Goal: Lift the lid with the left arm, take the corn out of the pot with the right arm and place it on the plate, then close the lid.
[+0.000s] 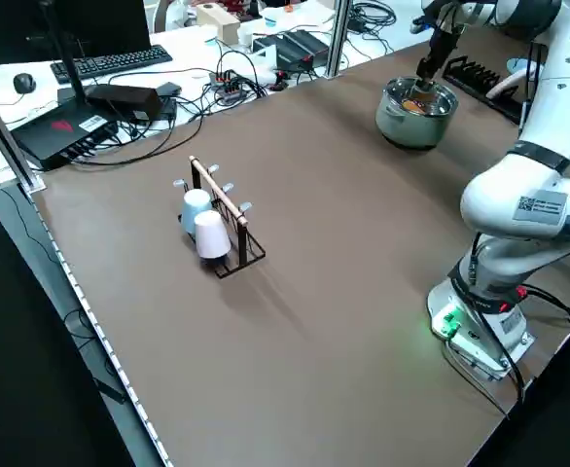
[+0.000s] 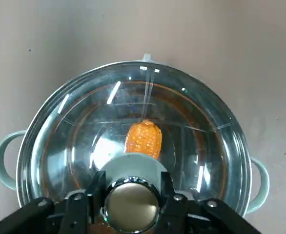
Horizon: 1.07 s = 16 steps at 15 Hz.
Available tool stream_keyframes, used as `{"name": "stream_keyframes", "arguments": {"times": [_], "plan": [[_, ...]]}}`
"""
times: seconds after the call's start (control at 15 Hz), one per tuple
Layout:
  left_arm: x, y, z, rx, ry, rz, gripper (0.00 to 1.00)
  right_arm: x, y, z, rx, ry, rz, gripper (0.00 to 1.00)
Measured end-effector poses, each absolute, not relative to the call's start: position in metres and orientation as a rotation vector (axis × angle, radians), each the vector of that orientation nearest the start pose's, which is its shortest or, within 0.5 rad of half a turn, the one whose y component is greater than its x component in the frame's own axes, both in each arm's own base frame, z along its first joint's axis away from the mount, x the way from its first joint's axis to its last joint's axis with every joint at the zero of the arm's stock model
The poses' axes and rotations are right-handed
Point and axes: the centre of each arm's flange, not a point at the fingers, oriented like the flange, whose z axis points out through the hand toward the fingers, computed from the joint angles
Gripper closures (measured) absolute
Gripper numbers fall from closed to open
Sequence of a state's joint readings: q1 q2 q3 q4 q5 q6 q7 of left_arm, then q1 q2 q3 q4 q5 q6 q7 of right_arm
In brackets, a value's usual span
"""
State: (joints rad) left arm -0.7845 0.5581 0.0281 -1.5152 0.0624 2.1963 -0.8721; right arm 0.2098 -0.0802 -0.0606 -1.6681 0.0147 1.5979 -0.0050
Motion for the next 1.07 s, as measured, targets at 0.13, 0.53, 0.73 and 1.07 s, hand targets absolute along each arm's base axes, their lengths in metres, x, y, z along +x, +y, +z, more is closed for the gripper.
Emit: {"name": "stream_keyframes", "arguments": {"times": [0.13, 0.53, 0.73, 1.07], "plan": [[0.519, -0.491, 0.349, -3.175, -0.126, -0.212, 0.5, 0.525, 0.081, 0.625, -3.112, -0.244, -0.014, 0.0], [0.518, -0.491, 0.35, -3.17, -0.172, -0.204, 0.5, 0.525, 0.081, 0.625, -3.111, -0.246, -0.017, 0.0], [0.518, -0.491, 0.354, -3.172, -0.188, -0.207, 0.5, 0.526, 0.079, 0.625, -3.112, -0.238, -0.014, 0.0], [0.524, -0.48, 0.399, -3.194, -0.237, -0.251, 0.5, 0.525, 0.077, 0.623, -3.113, -0.234, 0.003, 0.0]]}}
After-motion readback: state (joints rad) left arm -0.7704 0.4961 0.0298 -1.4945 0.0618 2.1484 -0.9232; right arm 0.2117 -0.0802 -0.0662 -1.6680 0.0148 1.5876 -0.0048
